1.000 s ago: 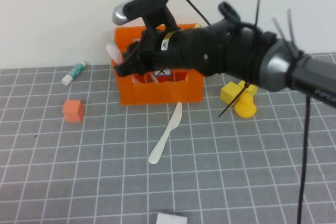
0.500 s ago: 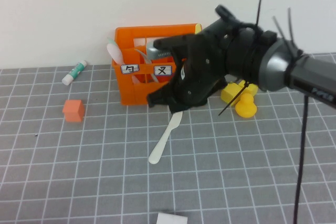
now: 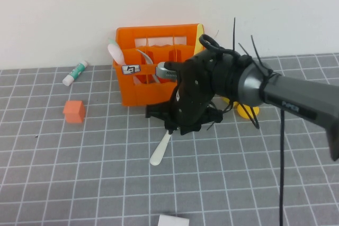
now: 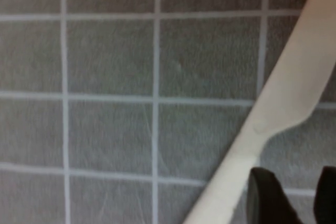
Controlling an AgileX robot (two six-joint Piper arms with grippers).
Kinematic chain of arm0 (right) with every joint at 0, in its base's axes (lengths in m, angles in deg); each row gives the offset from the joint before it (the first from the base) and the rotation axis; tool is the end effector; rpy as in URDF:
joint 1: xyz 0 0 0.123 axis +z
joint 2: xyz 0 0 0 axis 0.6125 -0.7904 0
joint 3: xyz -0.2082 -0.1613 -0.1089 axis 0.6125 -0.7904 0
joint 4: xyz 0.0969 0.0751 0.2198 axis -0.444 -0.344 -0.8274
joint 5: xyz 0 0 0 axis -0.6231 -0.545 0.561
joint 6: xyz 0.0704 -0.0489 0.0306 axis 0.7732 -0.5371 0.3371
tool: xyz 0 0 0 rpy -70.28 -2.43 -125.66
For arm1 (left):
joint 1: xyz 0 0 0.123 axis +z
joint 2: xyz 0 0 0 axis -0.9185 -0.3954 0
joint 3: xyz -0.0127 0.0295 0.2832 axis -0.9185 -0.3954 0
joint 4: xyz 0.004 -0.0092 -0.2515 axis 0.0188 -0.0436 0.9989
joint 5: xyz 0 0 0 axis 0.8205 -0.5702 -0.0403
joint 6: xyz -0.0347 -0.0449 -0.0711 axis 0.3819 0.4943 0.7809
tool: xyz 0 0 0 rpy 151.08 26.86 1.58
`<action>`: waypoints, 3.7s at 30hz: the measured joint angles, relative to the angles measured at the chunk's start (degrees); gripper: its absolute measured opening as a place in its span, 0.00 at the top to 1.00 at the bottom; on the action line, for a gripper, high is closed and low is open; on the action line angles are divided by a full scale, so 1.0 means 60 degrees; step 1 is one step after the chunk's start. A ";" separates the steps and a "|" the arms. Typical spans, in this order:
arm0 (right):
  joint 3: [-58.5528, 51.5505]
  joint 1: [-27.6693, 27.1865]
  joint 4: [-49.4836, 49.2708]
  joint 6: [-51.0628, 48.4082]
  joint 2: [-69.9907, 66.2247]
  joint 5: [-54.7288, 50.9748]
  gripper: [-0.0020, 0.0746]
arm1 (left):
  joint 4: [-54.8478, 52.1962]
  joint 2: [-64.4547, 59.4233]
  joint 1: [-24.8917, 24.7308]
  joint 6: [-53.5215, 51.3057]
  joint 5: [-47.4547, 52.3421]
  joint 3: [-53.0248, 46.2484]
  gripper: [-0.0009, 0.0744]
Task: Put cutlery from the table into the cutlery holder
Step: Pick up the knife, then place the knife on the box
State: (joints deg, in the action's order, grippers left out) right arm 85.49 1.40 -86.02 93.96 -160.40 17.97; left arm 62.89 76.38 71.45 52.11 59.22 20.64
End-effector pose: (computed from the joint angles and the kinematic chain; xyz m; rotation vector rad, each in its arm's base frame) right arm 0.3837 0.3110 0.1702 -0.0445 2.7691 0.3608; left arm 0.0535 0.0020 0.1758 -0.2035 1.8187 -0.0803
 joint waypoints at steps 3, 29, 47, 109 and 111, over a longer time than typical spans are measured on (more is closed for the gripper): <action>0.0411 0.0019 0.0000 0.0139 -0.0299 -0.0226 0.70 | 0.0000 0.0000 0.0000 0.0000 0.0000 0.0000 0.99; 0.3789 0.0463 0.0166 -0.1174 -0.2196 -0.3555 0.77 | 0.0000 0.0000 0.0000 0.0030 0.0000 0.0000 0.99; 0.3736 0.1363 -0.0345 -0.5825 -0.1701 -0.4006 0.82 | 0.0000 0.0000 0.0000 0.0030 0.0000 0.0000 0.99; -0.5170 -0.0779 -0.1017 -0.7471 0.3214 1.3788 0.82 | 0.0000 0.0000 0.0000 0.0033 0.0000 0.0000 0.99; -0.5170 -0.0876 -0.1017 -0.7471 0.3053 1.3774 0.82 | 0.0000 0.0000 0.0000 0.0033 0.0000 0.0000 0.99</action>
State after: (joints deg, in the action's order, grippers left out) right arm 54.48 -3.86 -92.12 49.13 -142.08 100.61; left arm 62.89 76.38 71.45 52.30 59.22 20.64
